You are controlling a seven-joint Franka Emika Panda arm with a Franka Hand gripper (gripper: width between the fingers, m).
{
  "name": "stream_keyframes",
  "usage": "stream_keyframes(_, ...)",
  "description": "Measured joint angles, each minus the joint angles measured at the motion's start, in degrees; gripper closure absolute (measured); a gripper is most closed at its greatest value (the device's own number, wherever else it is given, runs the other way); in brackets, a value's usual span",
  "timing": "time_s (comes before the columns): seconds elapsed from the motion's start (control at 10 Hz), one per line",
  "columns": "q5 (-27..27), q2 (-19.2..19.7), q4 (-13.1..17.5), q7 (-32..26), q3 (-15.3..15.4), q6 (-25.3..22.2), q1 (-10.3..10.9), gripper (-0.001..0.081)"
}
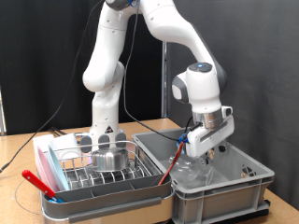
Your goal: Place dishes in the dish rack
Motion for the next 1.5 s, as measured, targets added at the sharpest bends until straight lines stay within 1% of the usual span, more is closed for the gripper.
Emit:
stream_keyframes(0.1, -0.6, -0.3, 0.0, 5.8, -0.5, 0.5, 0.5, -0.0004)
stream_keyframes(0.2, 1.4, -0.5, -0.5, 9.2, -0.7, 3.8, 1.2, -0.0004)
stream_keyframes(0.3, 2.9, -0.4, -1.5, 15.1, -1.1, 6.8, 2.4, -0.0004)
stream_keyframes(0.4, 3.0, 0.5, -2.6, 21.8, -2.0, 7.9, 3.6, -0.0004)
stream_keyframes(0.6, 2.8, 4.8, -5.7, 34.5, -3.4, 10.3, 4.8, -0.0004)
stream_keyframes(0.7, 2.8, 8.3, -8.6, 40.4, -3.5, 12.2, 5.1, -0.0004)
stream_keyframes(0.8, 2.4, 7.9, -8.5, 38.9, -3.5, 12.2, 5.1, -0.0004)
stream_keyframes(0.9, 6.8, 7.2, -8.4, 39.9, -2.9, 13.3, 5.2, -0.0004)
stream_keyframes(1.0, 14.1, 6.8, -8.5, 41.0, -1.9, 14.6, 5.7, -0.0004)
stream_keyframes(1.1, 19.7, 6.5, -8.4, 43.5, -1.6, 15.0, 6.6, -0.0004)
stream_keyframes(1.2, 23.5, 6.5, -8.2, 46.9, -1.6, 15.2, 7.1, -0.0004)
stream_keyframes(1.3, 25.1, 6.5, -7.9, 52.2, -1.9, 15.2, 7.2, -0.0004)
stream_keyframes(1.5, 25.6, 6.5, -7.5, 65.0, -2.5, 15.2, 7.3, -0.0004)
